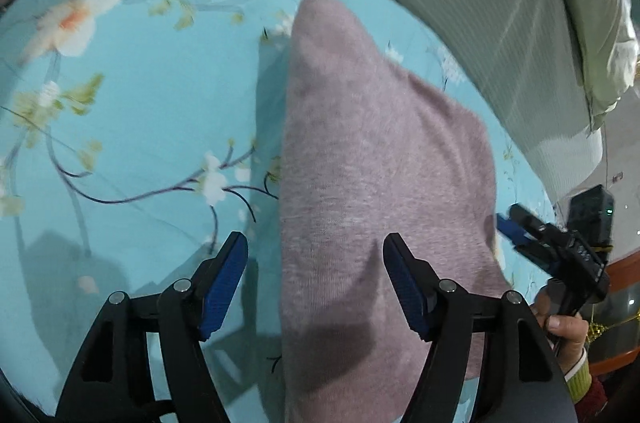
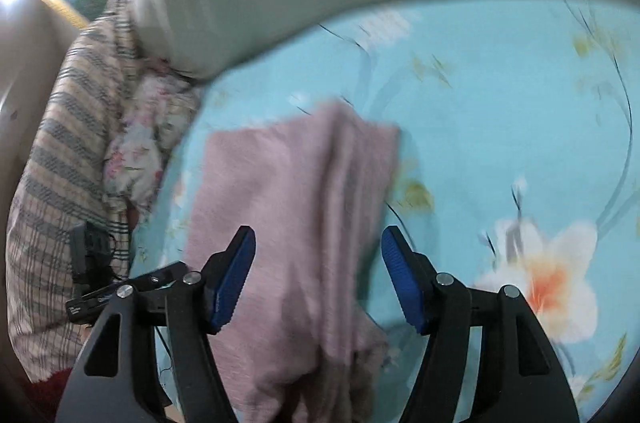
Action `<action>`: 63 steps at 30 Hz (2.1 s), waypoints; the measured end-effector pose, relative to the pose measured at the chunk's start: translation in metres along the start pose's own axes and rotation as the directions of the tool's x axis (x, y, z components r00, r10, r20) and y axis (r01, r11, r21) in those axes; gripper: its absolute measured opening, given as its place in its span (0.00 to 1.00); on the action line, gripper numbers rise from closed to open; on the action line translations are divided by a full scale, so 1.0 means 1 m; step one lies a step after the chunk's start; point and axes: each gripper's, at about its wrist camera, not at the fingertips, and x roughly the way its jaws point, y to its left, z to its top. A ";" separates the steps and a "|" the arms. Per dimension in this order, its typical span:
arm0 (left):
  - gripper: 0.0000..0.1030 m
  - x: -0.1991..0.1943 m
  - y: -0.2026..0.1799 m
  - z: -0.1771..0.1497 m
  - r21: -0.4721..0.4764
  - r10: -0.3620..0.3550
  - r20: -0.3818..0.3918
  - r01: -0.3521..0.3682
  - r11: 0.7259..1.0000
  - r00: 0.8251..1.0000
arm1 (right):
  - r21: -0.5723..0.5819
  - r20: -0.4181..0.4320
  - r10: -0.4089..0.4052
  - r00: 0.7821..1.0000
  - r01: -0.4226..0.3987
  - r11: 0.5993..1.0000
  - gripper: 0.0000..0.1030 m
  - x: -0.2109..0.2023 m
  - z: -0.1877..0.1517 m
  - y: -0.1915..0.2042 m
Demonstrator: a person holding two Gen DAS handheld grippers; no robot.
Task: Fold small clothes
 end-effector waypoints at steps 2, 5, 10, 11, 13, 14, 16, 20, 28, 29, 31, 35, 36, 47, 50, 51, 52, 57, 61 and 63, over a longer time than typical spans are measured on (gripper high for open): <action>0.67 -0.011 0.010 -0.001 0.003 -0.008 0.016 0.008 1.000 1.000 | -0.033 -0.009 0.027 1.000 -0.027 0.999 0.56 0.004 0.007 0.011; 0.60 -0.020 0.000 -0.001 0.036 -0.036 0.026 0.035 0.999 0.999 | -0.045 -0.051 0.015 0.999 -0.017 0.999 0.44 0.026 0.016 0.013; 0.56 -0.026 -0.019 -0.002 0.103 -0.071 0.022 0.069 0.992 0.997 | 0.004 -0.109 0.001 0.994 -0.001 1.000 0.40 0.060 0.022 -0.001; 0.56 -0.024 -0.023 -0.003 0.112 -0.074 0.023 0.071 0.991 0.997 | 0.016 -0.116 -0.002 0.993 0.004 1.000 0.40 0.066 0.024 -0.004; 0.56 -0.018 -0.026 0.000 0.118 -0.082 0.022 0.079 0.990 0.996 | 0.041 -0.117 -0.003 0.993 0.007 0.999 0.20 0.070 0.028 -0.008; 0.56 -0.016 -0.028 0.001 0.120 -0.087 0.020 0.084 0.989 0.996 | 0.059 -0.112 0.008 0.994 -0.002 0.998 0.08 0.070 0.031 -0.009; 0.56 -0.012 -0.032 0.004 0.128 -0.093 0.018 0.090 0.988 0.996 | 0.078 -0.076 0.052 0.996 -0.046 0.996 0.07 0.059 0.038 -0.005; 0.53 -0.010 -0.042 0.012 0.168 -0.127 0.014 0.122 0.978 0.992 | 0.063 0.059 0.109 0.992 -0.113 0.992 0.07 0.018 0.038 0.001; 0.36 0.036 -0.047 0.013 0.212 -0.056 -0.078 0.071 0.975 0.995 | 0.170 -0.043 -0.014 0.999 0.021 0.985 0.07 0.052 0.023 -0.052; 0.33 0.040 -0.045 0.014 0.206 -0.054 -0.081 0.069 0.976 0.995 | 0.171 -0.040 -0.015 0.999 0.021 0.985 0.07 0.052 0.023 -0.052; 0.28 0.042 -0.040 0.017 0.193 -0.057 -0.081 0.072 0.978 0.995 | 0.164 -0.043 -0.023 0.999 0.030 0.986 0.07 0.051 0.025 -0.049; 0.27 0.039 -0.037 0.017 0.181 -0.058 -0.088 0.073 0.981 0.994 | 0.180 -0.053 -0.025 0.998 0.034 0.983 0.11 0.038 0.028 -0.044; 0.27 0.036 -0.039 0.017 0.188 -0.049 -0.087 0.065 0.980 0.995 | 0.174 -0.051 -0.032 0.998 0.041 0.984 0.11 0.033 0.027 -0.041; 0.37 -0.028 -0.033 -0.051 0.208 -0.068 -0.103 0.088 0.974 0.992 | 0.040 -0.160 0.033 0.987 -0.027 0.999 0.45 -0.035 -0.066 0.000; 0.37 -0.041 -0.026 -0.074 0.203 -0.098 -0.120 0.121 0.972 0.988 | 0.045 -0.190 0.066 0.980 -0.058 0.997 0.45 -0.040 -0.097 0.006; 0.37 -0.045 -0.026 -0.084 0.212 -0.109 -0.130 0.135 0.968 0.986 | 0.044 -0.198 0.067 0.978 -0.060 0.997 0.45 -0.039 -0.105 0.007; 0.37 -0.045 -0.027 -0.090 0.220 -0.113 -0.138 0.141 0.965 0.984 | 0.039 -0.207 0.063 0.976 -0.056 0.998 0.45 -0.037 -0.112 0.010; 0.37 -0.035 -0.030 -0.106 0.289 -0.065 -0.156 0.108 0.951 0.986 | -0.018 -0.218 0.005 0.976 -0.009 1.000 0.08 -0.031 -0.119 0.024; 0.36 -0.023 -0.019 -0.108 0.269 -0.057 -0.188 0.107 0.957 0.981 | -0.016 -0.192 -0.095 0.977 0.093 0.995 0.08 -0.034 -0.122 0.011; 0.35 -0.019 -0.014 -0.111 0.265 -0.054 -0.198 0.107 0.958 0.979 | 0.015 -0.221 -0.131 0.967 0.137 0.990 0.08 -0.029 -0.132 -0.004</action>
